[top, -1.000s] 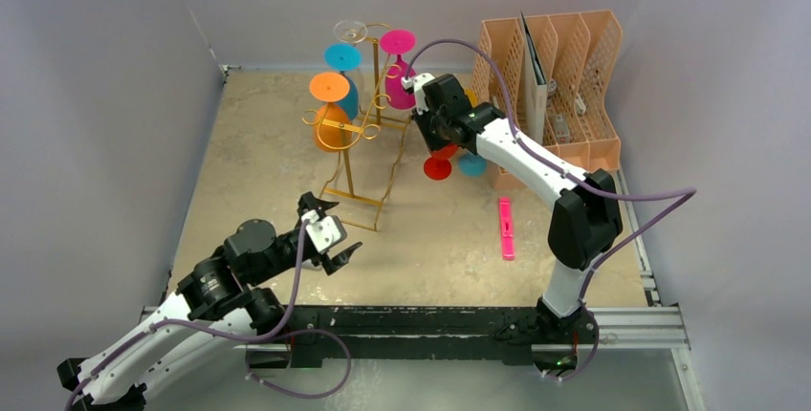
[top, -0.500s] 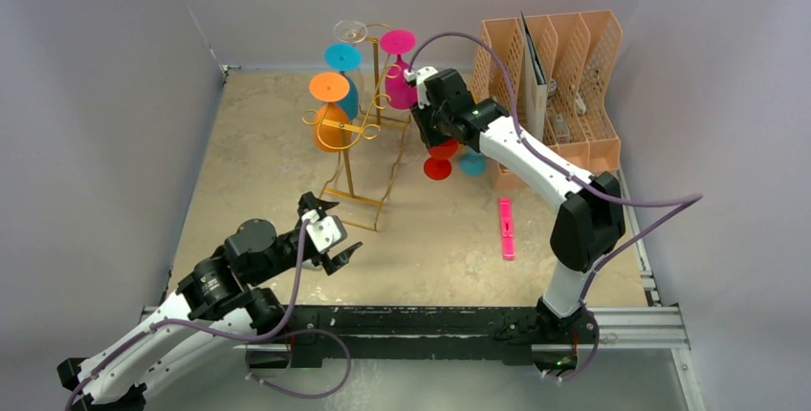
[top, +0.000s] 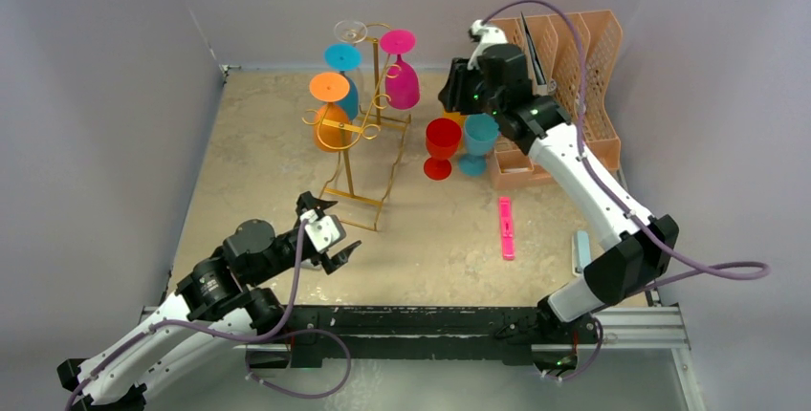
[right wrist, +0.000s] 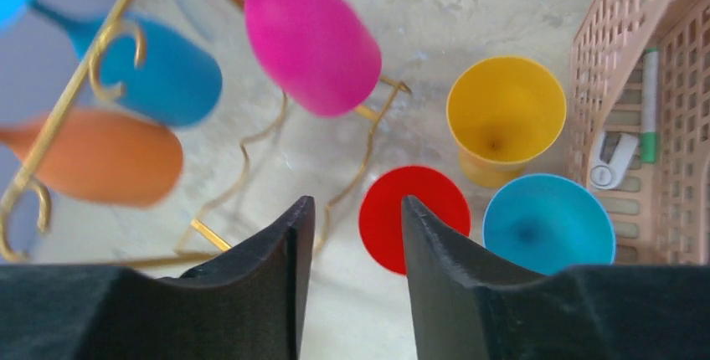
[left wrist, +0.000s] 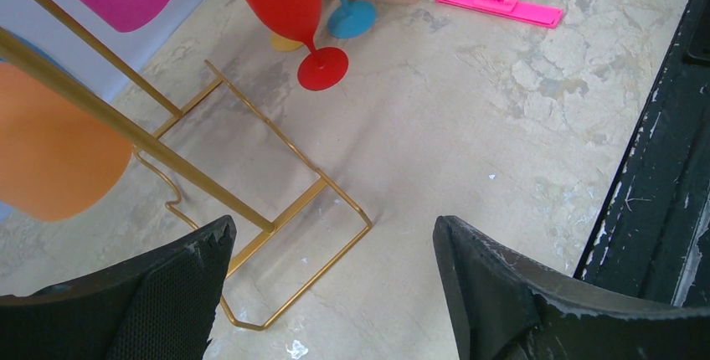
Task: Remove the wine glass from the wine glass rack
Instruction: Place the wine glass at the center of the board, then pick up the wine glass from the wine rack.
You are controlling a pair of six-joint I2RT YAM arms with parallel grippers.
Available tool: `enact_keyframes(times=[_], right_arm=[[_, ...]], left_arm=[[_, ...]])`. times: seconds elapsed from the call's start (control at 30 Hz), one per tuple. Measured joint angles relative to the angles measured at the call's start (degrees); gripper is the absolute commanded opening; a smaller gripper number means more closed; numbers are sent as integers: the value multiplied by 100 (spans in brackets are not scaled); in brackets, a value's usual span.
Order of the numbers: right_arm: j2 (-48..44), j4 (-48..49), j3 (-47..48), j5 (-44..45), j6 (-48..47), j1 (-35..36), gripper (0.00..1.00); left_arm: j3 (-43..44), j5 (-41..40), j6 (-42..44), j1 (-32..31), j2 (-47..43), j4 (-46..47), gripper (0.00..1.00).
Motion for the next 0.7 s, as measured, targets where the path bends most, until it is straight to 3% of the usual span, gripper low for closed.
enact_keyframes(times=[0.2, 0.37, 0.7], right_arm=[[350, 286, 365, -826, 1134, -651, 58], [1047, 446, 1123, -1268, 1856, -610, 63], [1978, 527, 2590, -1388, 2520, -581, 64]], left_arm=[[0, -7, 35, 0, 31, -28, 87], [0, -7, 83, 0, 149, -55, 90], [2, 153, 107, 0, 767, -149, 93]])
